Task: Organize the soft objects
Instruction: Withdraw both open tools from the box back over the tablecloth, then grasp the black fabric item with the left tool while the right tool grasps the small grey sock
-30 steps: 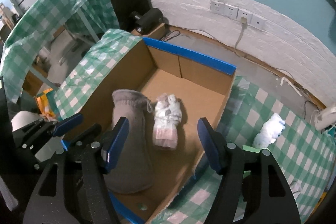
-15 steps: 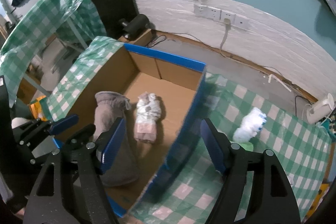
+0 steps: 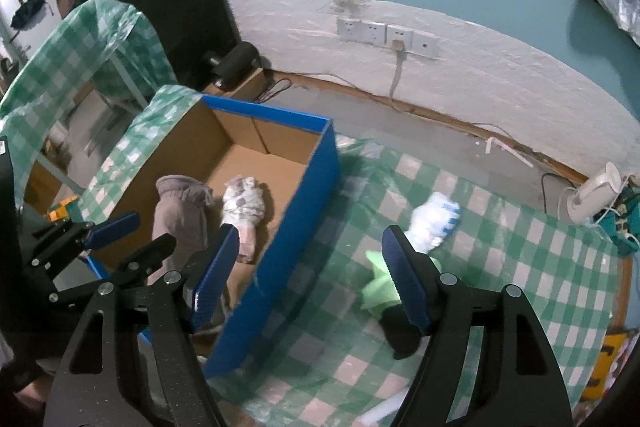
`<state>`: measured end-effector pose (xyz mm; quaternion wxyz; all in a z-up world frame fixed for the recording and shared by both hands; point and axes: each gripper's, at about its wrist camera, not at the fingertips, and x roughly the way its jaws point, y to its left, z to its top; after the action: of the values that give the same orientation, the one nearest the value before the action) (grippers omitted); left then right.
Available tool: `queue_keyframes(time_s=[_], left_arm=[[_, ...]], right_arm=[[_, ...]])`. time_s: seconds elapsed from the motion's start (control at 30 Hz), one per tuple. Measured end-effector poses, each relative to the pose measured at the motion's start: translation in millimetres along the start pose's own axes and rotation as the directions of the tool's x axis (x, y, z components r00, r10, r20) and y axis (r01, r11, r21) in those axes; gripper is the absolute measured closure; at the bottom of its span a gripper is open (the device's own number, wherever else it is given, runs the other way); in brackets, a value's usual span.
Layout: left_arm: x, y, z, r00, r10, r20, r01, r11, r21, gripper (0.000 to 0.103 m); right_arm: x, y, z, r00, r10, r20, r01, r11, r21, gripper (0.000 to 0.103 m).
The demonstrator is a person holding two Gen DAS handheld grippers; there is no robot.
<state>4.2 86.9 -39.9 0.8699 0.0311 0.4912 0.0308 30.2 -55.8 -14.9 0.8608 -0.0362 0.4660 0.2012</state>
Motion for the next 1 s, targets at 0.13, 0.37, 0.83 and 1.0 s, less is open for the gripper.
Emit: queue_keyframes(time_s=[0.13, 0.37, 0.83, 1.0], left_arm=[[-3, -14, 1, 1.0, -0.01, 0.004, 0.01, 1.0, 0.026, 0.063], [-4, -43, 3, 0.999, -0.035, 0.009, 0.034, 0.996, 0.087, 0.056], [0, -105, 4, 0.997, -0.077, -0.018, 0.079, 0.978, 0.193, 0.048], [5, -127, 2, 0.995, -0.086, -0.042, 0.094, 0.969, 0.227, 0.042]], right_arm=[[-7, -14, -6, 1.0, -0.014, 0.007, 0.014, 1.0, 0.017, 0.028], [-18, -44, -18, 0.999, -0.046, 0.019, 0.045, 0.997, 0.059, 0.028], [-40, -118, -54, 0.992, -0.124, 0.014, 0.12, 0.978, 0.171, 0.028], [-44, -142, -64, 0.99, -0.144, 0.003, 0.14, 0.967, 0.212, 0.028]])
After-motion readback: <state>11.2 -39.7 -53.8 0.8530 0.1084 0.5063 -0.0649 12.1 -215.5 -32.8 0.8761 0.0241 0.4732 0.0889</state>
